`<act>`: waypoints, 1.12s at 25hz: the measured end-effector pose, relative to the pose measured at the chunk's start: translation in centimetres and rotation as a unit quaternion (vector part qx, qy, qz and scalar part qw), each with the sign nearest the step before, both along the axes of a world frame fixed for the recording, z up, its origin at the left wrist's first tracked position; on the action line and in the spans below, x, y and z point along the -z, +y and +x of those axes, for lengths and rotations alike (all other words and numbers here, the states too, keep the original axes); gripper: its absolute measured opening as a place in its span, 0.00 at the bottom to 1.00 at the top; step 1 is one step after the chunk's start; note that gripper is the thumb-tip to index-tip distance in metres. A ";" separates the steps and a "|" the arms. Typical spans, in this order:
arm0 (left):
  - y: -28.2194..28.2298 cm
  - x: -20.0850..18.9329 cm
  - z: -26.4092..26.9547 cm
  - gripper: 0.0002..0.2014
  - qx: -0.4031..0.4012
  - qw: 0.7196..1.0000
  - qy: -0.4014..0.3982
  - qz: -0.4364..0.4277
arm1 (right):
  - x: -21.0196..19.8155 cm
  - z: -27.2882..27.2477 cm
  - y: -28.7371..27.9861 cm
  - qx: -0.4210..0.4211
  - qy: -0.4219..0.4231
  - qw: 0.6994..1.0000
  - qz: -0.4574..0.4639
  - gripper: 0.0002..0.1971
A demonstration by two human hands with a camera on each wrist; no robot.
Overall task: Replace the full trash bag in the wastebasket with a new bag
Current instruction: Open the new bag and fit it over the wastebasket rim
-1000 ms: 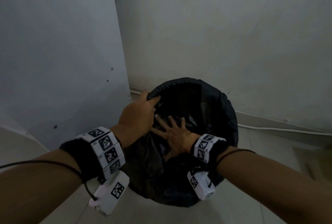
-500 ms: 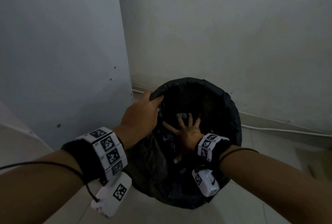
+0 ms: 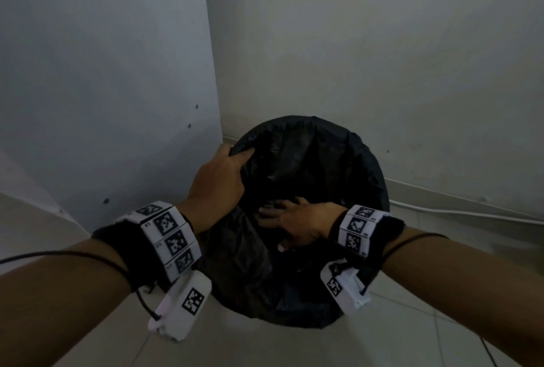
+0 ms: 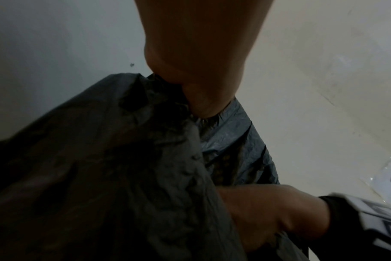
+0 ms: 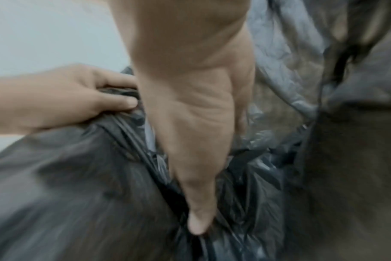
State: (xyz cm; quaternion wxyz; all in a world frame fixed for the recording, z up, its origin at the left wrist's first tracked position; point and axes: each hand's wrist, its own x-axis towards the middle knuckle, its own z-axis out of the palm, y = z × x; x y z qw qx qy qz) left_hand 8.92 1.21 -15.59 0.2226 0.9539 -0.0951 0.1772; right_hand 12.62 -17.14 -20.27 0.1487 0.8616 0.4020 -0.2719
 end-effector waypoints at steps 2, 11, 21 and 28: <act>0.5 0.3 0.2 0.24 -0.013 1.000 0.007 -0.021 | 0.4 -0.4 -0.1 0.010 0.070 0.997 -0.038 0.34; 2.2 1.8 6.0 0.24 -0.116 0.974 0.083 -0.176 | -8.8 -1.9 -6.6 0.111 0.159 0.977 0.089 0.40; -0.8 2.0 7.7 0.29 -0.134 0.968 0.093 -0.189 | -3.2 0.8 -10.2 0.098 -0.206 0.943 0.242 0.44; -8.9 4.6 0.8 0.18 0.096 0.989 -0.111 0.005 | -0.9 -1.3 -12.2 0.194 -0.254 0.845 0.429 0.34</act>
